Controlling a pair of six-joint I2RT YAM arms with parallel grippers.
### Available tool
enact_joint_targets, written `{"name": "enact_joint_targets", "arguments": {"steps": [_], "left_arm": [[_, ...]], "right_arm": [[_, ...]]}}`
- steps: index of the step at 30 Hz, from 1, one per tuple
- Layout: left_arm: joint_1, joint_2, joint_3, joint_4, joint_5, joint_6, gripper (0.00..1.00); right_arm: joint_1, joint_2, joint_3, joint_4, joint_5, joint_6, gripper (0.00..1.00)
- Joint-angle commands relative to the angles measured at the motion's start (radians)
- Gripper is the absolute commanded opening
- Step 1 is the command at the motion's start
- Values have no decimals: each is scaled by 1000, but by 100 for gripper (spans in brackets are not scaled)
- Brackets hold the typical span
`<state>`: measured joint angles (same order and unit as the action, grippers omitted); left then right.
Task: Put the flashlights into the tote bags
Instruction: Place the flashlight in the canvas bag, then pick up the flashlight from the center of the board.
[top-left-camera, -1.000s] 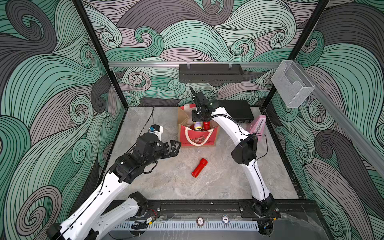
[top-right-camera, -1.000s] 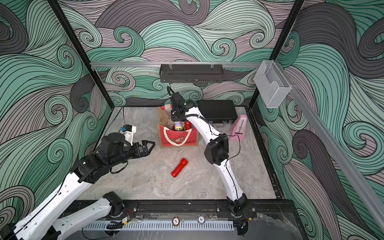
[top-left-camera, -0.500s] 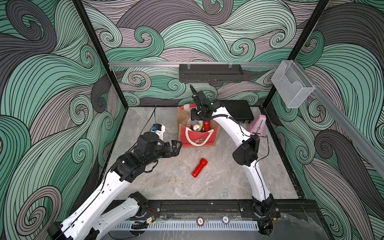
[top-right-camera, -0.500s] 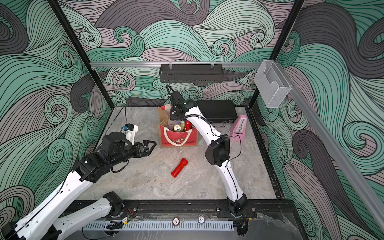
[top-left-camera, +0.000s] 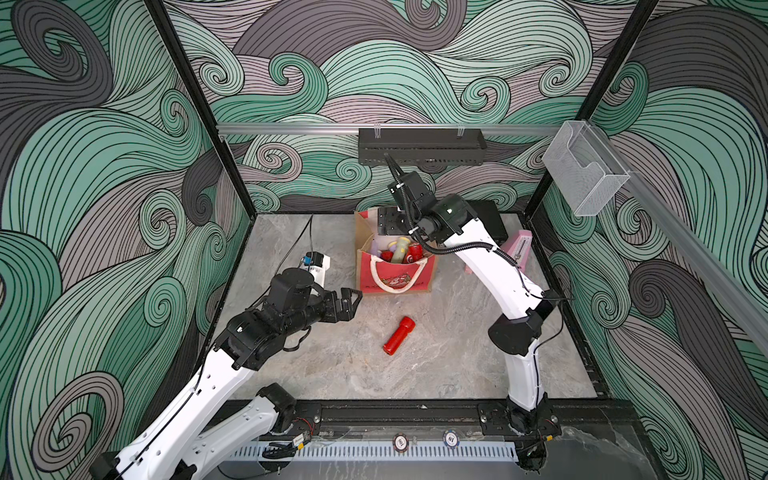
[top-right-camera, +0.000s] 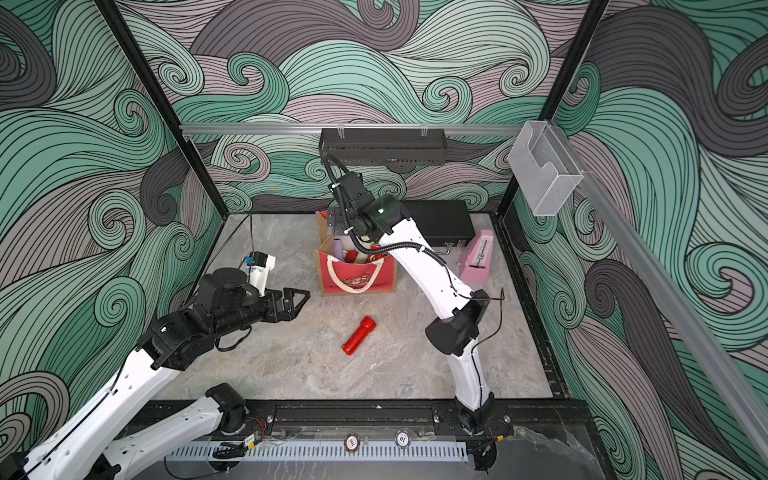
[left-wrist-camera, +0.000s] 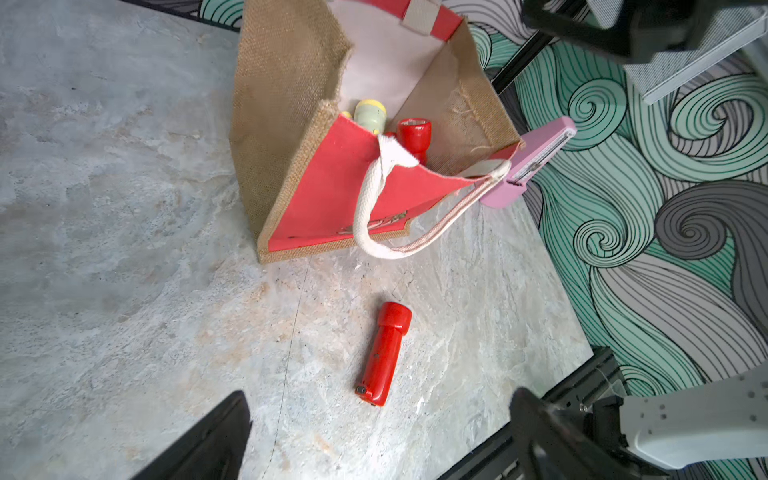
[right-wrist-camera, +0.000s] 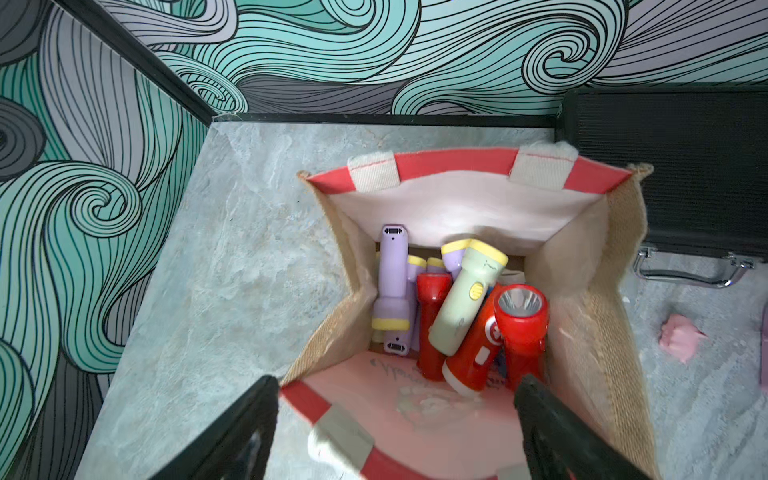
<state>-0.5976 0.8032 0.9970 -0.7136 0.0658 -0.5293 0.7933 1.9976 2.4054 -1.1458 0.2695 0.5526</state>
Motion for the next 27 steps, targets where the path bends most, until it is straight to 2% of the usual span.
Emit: {"name": "enact_joint_targets", "arguments": {"steps": [1, 7, 15, 23, 27], "left_arm": [[2, -50, -21, -25, 24, 33, 98], [1, -94, -67, -40, 64, 38, 98], [2, -143, -84, -85, 100, 30, 99], [2, -173, -78, -153, 101, 43, 99], [2, -204, -72, -198, 79, 42, 99]], "right_arm": [[53, -88, -124, -91, 53, 107, 88], [151, -255, -399, -97, 43, 289, 87], [245, -375, -685, -63, 54, 467, 88], [288, -391, -1041, 154, -62, 533, 89], [302, -366, -1145, 317, -102, 487, 91]]}}
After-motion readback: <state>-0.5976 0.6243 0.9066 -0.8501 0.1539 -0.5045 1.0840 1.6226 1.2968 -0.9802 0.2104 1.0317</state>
